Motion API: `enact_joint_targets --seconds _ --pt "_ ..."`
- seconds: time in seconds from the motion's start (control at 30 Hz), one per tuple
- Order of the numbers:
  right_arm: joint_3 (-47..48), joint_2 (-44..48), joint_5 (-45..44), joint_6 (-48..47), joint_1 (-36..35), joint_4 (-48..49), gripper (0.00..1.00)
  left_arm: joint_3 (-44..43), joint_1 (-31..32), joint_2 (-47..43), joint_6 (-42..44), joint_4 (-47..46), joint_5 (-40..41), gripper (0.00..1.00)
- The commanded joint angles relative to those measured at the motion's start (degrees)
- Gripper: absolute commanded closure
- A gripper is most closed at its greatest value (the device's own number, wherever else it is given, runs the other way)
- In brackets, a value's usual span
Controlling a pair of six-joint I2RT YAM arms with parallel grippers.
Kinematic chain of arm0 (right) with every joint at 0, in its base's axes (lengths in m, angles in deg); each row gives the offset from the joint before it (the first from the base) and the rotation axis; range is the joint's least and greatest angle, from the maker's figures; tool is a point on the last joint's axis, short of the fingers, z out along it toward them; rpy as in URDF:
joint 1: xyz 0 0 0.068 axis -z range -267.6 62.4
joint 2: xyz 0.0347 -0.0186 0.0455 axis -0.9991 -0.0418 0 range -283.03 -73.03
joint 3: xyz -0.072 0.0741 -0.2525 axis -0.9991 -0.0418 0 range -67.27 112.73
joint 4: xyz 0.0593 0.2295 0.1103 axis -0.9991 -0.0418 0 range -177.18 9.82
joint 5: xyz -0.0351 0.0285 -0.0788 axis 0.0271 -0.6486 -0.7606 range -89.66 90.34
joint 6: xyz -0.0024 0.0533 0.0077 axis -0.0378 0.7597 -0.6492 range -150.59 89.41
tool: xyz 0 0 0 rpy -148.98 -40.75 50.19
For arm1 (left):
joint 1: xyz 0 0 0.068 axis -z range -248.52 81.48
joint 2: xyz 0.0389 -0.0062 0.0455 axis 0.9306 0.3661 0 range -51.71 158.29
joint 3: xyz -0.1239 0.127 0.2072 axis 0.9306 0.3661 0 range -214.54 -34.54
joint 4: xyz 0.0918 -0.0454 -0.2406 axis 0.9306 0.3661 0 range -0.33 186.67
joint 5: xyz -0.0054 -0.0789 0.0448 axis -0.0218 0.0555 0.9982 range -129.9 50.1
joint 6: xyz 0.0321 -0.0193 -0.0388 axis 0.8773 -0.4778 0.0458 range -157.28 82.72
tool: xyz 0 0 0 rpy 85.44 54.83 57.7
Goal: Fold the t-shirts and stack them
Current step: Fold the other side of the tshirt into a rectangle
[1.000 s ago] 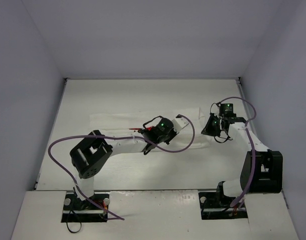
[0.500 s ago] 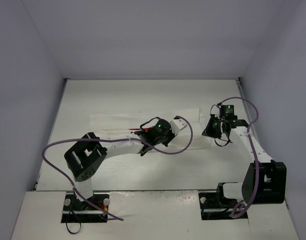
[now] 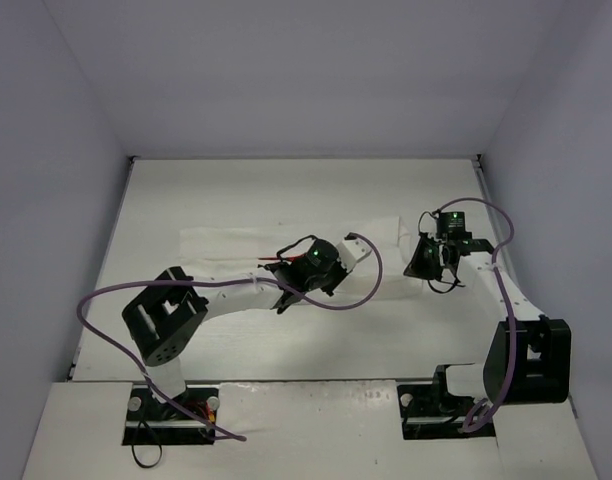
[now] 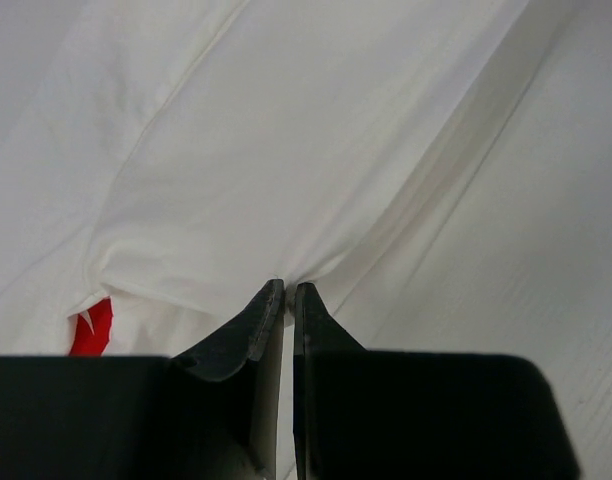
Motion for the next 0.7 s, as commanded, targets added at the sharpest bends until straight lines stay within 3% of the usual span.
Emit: enact_joint_targets --seconds 0.0,0.33,0.67 --pt "5.16 -1.55 -4.17 -1.40 -0.58 -0.58 1.00 -4.65 -2.80 -3.14 0.03 0.81 1.01 1.00" --pt "13.61 -7.66 -4.66 -2.33 -1.84 -1.46 1.00 -12.32 -6.73 0.73 3.89 3.54 -0.41 1.00" --pt "10.68 -3.06 -4.08 -3.03 -2.11 -1.61 1.00 -11.01 -6.07 -1.43 1.27 4.42 -2.55 1.00"
